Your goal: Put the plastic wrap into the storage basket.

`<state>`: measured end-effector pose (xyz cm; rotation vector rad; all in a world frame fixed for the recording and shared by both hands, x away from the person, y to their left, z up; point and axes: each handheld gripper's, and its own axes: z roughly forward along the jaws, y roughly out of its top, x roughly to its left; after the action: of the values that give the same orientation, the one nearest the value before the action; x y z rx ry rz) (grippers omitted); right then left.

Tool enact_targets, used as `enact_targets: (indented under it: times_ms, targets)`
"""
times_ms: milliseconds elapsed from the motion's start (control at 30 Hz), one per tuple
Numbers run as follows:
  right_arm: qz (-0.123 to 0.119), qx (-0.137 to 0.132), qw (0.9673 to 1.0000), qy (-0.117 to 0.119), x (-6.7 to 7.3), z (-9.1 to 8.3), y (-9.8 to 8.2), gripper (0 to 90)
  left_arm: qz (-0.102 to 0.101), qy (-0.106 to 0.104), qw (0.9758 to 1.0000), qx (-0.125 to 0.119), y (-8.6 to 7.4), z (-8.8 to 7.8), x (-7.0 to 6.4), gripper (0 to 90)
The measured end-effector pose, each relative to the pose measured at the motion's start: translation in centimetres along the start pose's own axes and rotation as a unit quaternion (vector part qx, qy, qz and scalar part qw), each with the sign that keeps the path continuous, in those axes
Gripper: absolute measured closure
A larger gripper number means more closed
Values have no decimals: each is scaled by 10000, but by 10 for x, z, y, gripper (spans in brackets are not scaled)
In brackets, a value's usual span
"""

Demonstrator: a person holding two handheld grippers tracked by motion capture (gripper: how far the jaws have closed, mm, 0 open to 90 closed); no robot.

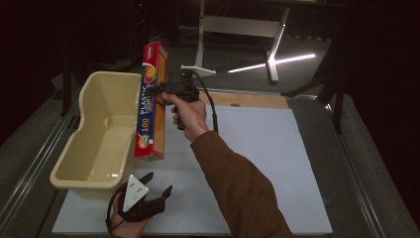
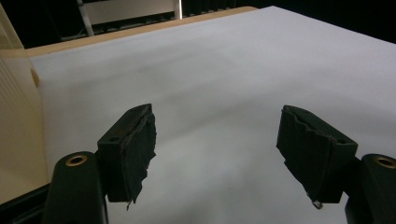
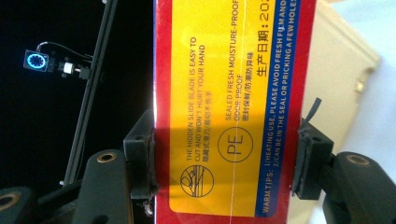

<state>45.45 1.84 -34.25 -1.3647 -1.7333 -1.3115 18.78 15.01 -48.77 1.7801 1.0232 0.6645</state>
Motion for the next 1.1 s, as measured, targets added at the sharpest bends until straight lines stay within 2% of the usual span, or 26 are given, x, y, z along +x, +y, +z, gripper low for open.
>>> enact_targets:
  times_ms: [167, 300, 467, 500, 667, 1000, 1100]
  targets:
    - [-170, -59, 9998, 61, 16, 19, 1, 394, 3, -42, 10000, 5, -2, -2, -3, 281]
    - [-87, -111, 9998, 121, 23, 34, -1, 394, 23, -53, 10000, 4, -3, -2, -4, 281]
    - [64, -66, 9999, 130, 25, 51, -7, 394, 15, -26, 10000, -43, -4, -6, -4, 281]
    - [79, -46, 9999, 140, 26, 59, -10, 394, 14, -26, 10000, -46, -4, -6, -4, 281]
    - [12, -1, 9999, 130, 32, 74, -15, 393, 10, 1, 10000, -70, -5, -6, -4, 281]
    - [87, 10, 9999, 131, 30, 91, -28, 393, -83, 78, 9999, -125, -5, -10, 1, 281]
    - [15, 18, 10000, 96, 31, 96, -31, 393, -108, 86, 9998, -131, -5, -11, 3, 281]
